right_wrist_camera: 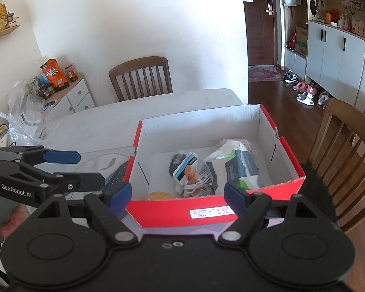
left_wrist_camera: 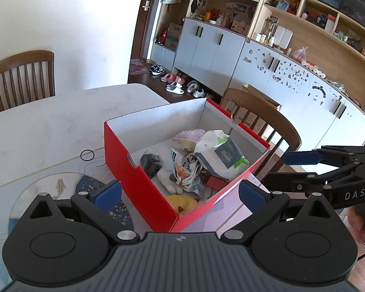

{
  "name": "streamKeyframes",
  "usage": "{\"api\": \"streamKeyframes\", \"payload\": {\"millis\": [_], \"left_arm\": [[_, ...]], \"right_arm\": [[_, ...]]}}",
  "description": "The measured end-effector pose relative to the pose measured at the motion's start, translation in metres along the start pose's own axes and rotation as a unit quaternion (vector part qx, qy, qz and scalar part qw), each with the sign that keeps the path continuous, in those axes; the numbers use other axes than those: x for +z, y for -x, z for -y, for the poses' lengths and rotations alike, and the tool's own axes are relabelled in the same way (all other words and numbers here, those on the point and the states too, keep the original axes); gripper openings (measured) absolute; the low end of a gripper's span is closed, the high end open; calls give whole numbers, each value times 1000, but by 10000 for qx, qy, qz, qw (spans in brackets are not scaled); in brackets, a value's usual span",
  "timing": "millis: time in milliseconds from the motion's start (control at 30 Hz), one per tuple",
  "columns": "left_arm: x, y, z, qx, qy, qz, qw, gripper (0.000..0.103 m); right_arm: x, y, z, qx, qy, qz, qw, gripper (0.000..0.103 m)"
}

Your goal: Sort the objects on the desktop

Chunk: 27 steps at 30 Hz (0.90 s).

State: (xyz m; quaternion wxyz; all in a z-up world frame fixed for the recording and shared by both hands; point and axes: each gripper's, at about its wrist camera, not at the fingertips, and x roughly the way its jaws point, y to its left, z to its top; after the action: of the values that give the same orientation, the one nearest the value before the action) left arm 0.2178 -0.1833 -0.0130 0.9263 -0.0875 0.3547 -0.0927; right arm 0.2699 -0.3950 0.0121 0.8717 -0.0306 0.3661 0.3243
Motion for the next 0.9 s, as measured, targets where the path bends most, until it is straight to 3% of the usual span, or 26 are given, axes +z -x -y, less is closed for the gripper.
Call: {"api": "streamKeyframes", "payload": {"millis": [133,233,433,900], "left_arm": [[-2,0,2,-33,-78,-10,10000,103],[-6,1,6,115,-232,11,9997,103],[-8,-3,8,50,-209,-126,9997,103],[-15,-14,12,334,-344,-266,9985,103]], "right_arm": [[-4,4,-4,-59,60,57,9999,93],[-6,5,-7,-60,103,75,9999,94],[-13,4,-7,-42,18,98,9999,100],[-19,-1,-8,-93,-107,220,9997,102]]}}
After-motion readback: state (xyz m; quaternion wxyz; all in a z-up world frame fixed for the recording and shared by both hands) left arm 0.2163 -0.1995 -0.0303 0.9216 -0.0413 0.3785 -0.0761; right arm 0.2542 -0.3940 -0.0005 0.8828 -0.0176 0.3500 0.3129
